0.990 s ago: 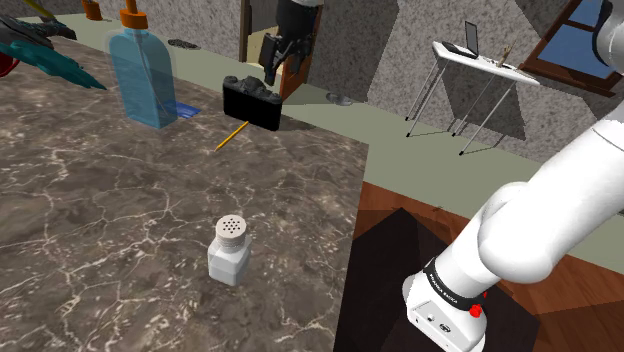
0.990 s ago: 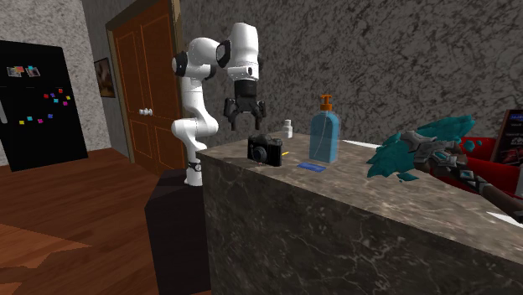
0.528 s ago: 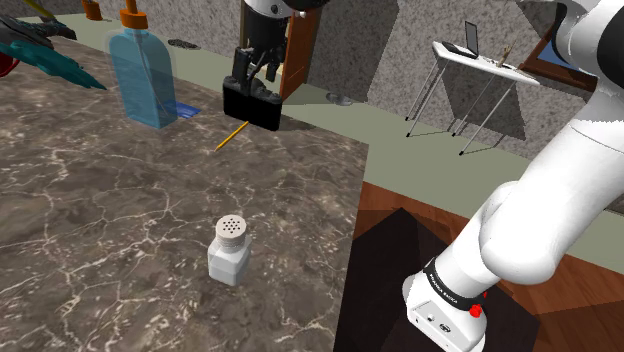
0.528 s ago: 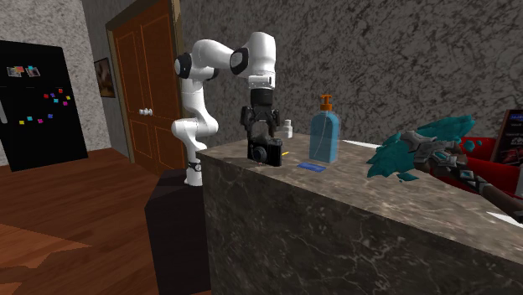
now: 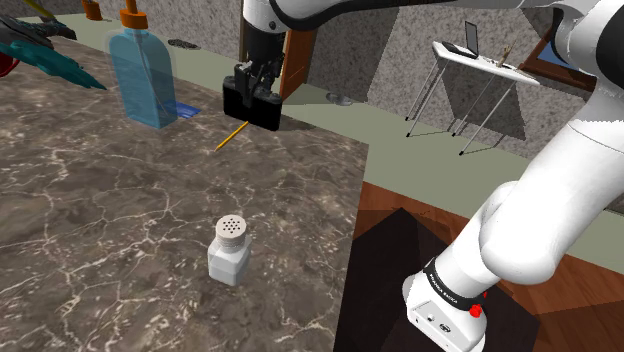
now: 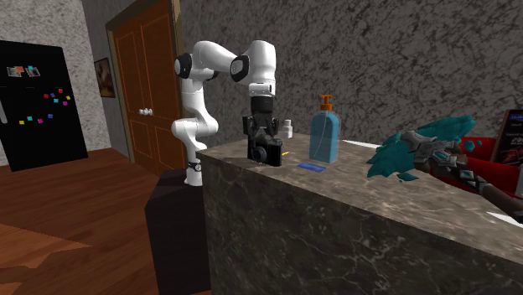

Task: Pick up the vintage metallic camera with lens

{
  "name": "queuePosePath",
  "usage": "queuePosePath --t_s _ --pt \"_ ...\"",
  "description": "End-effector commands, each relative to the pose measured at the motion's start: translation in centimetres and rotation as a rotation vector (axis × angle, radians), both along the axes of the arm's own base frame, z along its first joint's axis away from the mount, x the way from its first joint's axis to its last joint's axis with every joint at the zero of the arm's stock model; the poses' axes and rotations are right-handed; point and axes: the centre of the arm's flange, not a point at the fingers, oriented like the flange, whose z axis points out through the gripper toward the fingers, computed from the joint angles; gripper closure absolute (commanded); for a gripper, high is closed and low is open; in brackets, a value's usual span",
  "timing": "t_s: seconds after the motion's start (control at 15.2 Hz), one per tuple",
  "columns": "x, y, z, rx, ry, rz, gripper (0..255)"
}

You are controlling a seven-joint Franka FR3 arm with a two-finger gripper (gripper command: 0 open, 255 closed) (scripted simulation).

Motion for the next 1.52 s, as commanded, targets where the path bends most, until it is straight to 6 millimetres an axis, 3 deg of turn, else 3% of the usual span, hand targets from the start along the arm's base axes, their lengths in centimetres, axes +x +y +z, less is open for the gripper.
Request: queuePosePath --t_s 0.0,0.46,1.45 --pt "0.0 0.0 -0.1 0.0 0.001 0.0 255" --pt "0.0 0.0 0.0 0.0 0.001 0.0 255" --pt "0.0 0.0 7.9 0.0 0.001 0.0 255"
